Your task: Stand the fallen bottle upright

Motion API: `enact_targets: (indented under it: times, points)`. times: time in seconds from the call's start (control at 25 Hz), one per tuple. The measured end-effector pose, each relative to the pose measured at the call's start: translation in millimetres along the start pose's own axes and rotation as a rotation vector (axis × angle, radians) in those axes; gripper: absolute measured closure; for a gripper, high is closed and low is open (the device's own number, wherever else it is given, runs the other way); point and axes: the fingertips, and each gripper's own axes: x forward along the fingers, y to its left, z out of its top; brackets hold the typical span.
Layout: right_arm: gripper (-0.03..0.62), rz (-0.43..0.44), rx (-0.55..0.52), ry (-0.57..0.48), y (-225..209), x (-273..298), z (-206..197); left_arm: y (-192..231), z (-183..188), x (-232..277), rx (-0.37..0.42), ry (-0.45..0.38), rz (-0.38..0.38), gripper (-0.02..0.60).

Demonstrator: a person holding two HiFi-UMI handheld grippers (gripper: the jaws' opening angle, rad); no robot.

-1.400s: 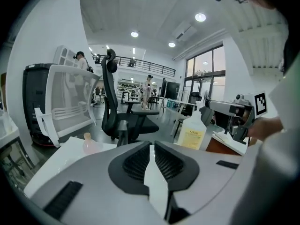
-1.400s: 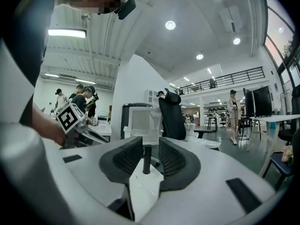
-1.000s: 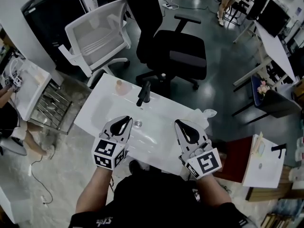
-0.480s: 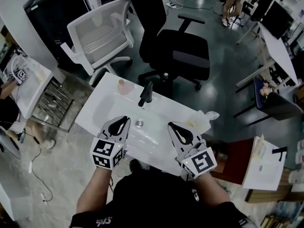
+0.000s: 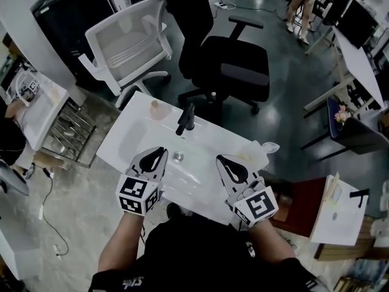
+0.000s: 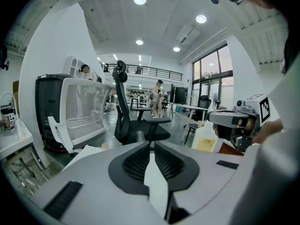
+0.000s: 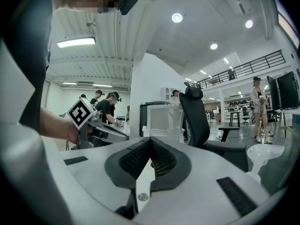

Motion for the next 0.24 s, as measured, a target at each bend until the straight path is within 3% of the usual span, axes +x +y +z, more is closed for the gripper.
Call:
enact_targets:
  times: [0.24]
  points:
    - [0.582, 0.014, 0.002, 0.002, -1.8, -5.4, -2.6, -6.7, -0.6, 1.3, -0.003, 0.005, 0.005, 0.538]
